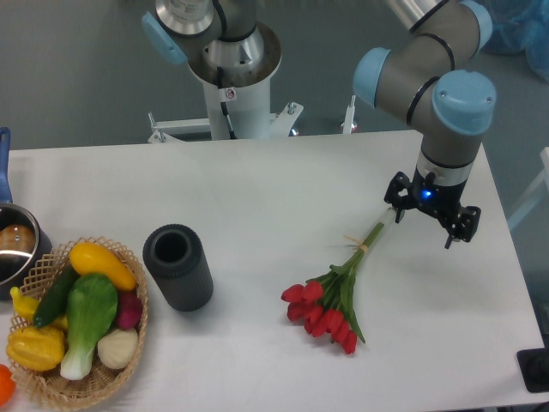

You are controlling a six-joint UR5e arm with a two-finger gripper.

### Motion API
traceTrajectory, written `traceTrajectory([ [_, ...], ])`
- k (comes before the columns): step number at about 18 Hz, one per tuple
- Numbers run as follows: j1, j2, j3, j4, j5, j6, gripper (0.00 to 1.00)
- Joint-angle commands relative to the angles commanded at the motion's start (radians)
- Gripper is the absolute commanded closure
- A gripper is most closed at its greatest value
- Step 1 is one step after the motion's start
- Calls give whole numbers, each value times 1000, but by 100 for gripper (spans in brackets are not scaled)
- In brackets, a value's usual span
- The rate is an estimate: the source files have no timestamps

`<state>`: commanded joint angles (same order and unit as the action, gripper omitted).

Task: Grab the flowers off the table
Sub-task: 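Move the open gripper over the red tulip stems and lower it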

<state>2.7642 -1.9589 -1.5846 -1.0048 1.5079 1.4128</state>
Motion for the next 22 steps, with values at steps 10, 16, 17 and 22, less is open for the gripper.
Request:
traceTrajectory([
  [10,-20,9,-130,86,-5,-15,0],
  [16,-112,-8,-158,135,9,-128,0],
  [17,-124,-15,-152,132,11,-177,0],
  [22,-161,-43,-141,127,9,-218,0],
])
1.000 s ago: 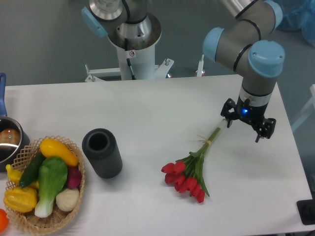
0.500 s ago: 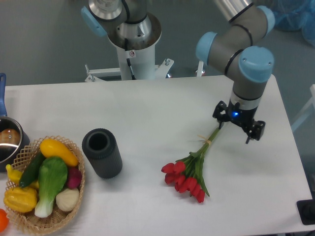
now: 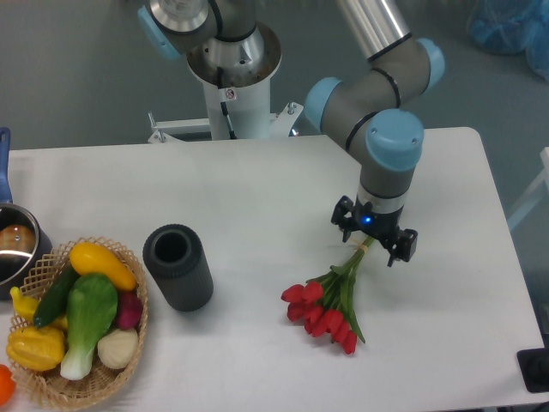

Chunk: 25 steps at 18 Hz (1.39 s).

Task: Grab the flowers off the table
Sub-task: 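Move the open gripper over the red tulip stems and lower it, then close the gripper around the tulip stems just above the blooms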

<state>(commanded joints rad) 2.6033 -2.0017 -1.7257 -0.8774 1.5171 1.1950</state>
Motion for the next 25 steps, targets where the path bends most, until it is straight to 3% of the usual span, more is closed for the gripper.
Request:
traceTrajectory([
  [12,-51,-48,15,0,46,-8,0],
  [16,-86,-101,70,2,103,-60,0],
  [19,-98,-115,98,2,109,-81,26],
  [23,-101,-109,97,0,112,-80,73],
  [25,-101,-106,95,2,114,-75,88],
])
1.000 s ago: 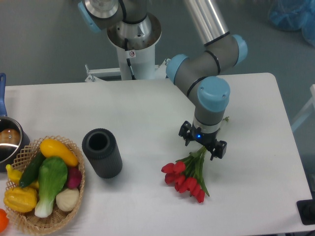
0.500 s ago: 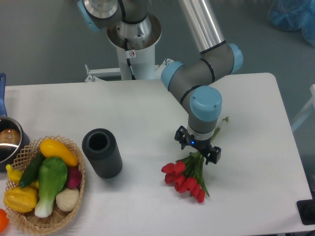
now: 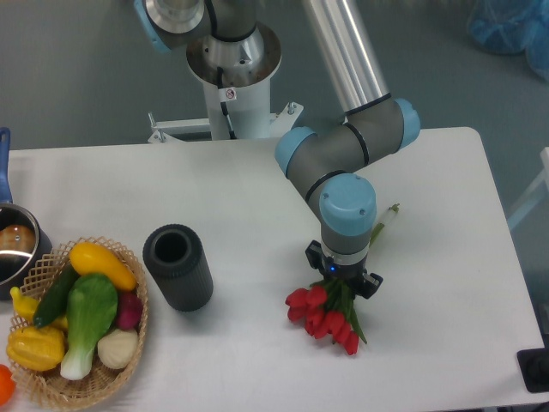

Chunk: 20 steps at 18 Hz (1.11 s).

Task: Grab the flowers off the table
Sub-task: 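Close the gripper around the tulip stems just above the blooms, then lift the grasped tulip bunch up off the table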

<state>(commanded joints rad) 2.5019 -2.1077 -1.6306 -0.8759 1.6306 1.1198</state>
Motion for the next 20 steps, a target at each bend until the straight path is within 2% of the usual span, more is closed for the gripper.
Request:
traceTrajectory([
  [2,-2,3,-3,6,17,3,100],
  [9,-3,11,3,3,14,-2,100],
  [13,46,86,3,-5,-24,17,100],
  [15,74,129,14,-34,-106,17,100],
  [16,83,150,23,-57,-107,18,100],
  [18,86,158,61,-100,-109,20,100],
  [20,78,163,87,-115,-110,20,100],
])
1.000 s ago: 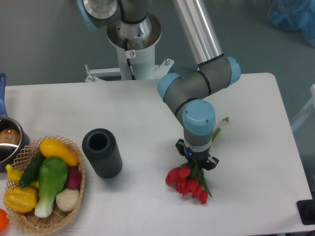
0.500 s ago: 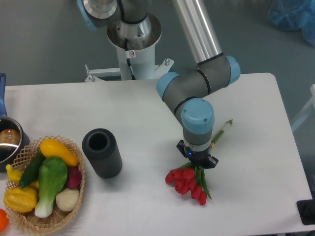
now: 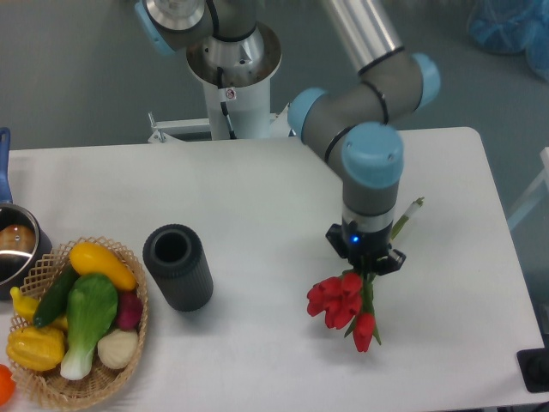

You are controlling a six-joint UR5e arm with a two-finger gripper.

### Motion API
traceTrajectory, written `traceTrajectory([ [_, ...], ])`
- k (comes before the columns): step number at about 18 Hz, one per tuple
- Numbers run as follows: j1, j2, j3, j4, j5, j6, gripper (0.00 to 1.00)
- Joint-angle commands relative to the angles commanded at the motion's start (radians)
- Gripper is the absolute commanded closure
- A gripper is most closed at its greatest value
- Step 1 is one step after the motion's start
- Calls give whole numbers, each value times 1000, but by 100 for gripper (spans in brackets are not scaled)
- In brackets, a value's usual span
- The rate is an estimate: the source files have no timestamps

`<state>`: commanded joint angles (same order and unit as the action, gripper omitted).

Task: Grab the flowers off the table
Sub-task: 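Lift the grasped tulip bunch up off the table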

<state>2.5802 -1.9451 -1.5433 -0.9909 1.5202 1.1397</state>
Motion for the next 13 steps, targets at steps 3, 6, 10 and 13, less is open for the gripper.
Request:
traceTrajectory([
  [3,0,12,47,-75,0,2,100],
  [6,8,12,133,-185,0,44,100],
  [10,29,15,155,-216,3,72,100],
  [13,41,17,154,-218,8,78,100],
])
